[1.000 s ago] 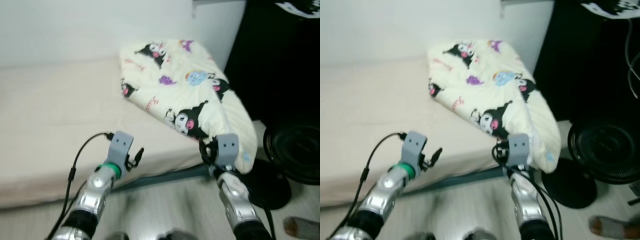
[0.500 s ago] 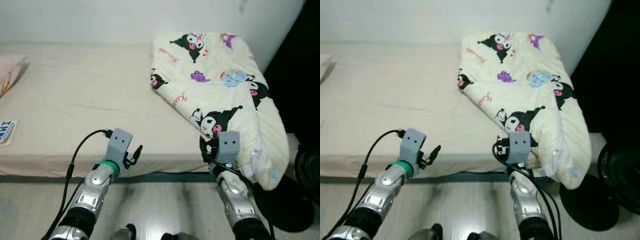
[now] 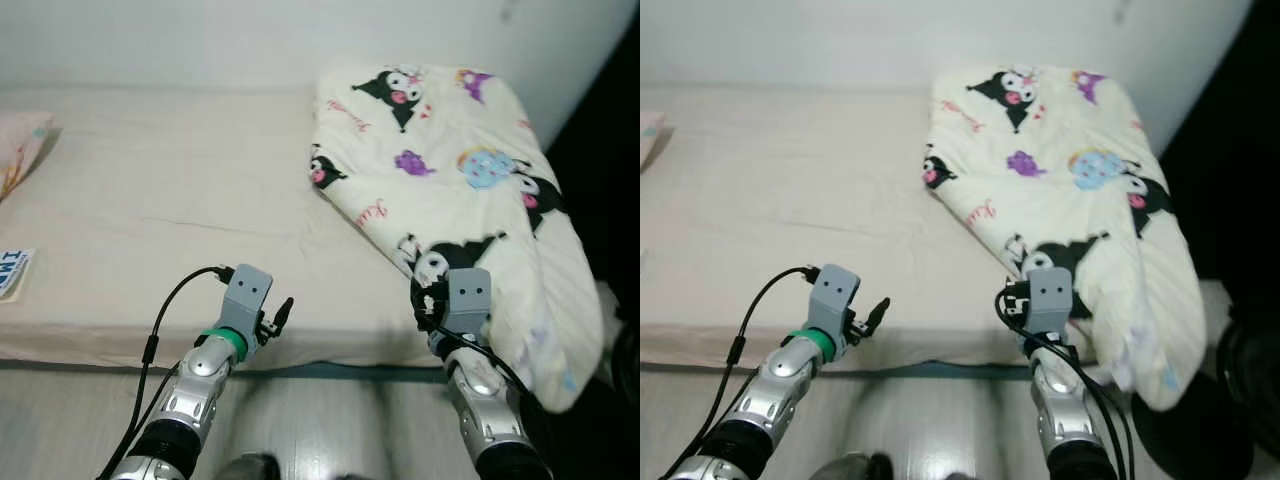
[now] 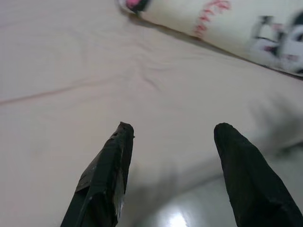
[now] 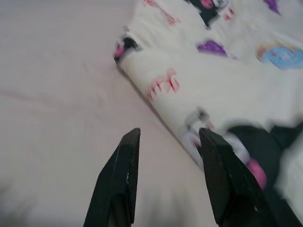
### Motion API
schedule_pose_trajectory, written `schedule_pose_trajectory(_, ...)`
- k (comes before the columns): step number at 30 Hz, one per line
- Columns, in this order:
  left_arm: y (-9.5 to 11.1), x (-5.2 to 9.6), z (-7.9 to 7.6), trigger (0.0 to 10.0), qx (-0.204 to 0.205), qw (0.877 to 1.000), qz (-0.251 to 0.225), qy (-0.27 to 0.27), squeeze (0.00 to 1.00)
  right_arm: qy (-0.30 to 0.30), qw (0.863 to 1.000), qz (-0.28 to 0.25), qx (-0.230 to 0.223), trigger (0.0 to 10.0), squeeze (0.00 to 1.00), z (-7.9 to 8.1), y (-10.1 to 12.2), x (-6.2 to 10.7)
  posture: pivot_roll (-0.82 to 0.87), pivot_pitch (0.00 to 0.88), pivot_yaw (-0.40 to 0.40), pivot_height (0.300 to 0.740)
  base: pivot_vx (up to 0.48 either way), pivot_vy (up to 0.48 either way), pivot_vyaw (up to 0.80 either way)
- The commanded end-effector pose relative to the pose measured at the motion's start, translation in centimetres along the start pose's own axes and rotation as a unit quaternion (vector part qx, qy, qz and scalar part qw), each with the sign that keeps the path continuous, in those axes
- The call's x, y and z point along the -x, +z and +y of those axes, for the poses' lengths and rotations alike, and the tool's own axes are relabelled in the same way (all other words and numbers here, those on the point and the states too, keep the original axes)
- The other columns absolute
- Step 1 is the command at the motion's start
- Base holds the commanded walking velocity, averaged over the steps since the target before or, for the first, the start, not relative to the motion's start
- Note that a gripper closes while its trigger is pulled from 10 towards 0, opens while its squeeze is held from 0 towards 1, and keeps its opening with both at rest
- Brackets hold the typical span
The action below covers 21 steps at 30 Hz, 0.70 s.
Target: Clean up the room
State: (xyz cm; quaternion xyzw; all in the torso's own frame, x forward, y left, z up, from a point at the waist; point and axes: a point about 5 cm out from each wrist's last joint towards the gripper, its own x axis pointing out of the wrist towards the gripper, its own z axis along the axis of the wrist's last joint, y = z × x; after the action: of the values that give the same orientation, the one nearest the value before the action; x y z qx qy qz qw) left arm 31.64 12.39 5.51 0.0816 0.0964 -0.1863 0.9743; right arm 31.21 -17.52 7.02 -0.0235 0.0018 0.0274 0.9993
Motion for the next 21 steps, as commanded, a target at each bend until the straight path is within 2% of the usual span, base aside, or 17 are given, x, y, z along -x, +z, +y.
schedule_pose_trajectory(1, -0.62, 0.2, 0.09, 10.0, 0.003, 1.0, 0.013, 0.004, 0.0, 0.0, 1.0, 0.013, -0.004, 10.0, 0.0, 0.04, -0.66, 0.46, -0.03, 0.069, 0.064, 0.74, 0.0, 0.0, 0.0)
schedule_pose_trajectory(21, -0.63, 0.19, 0.24, 10.0, 0.002, 1.0, 0.013, 0.006, 0.0, 0.0, 1.0, 0.01, -0.008, 10.0, 0.0, 0.14, -0.59, 0.45, -0.03, 0.07, 0.068, 0.74, 0.0, 0.0, 0.0)
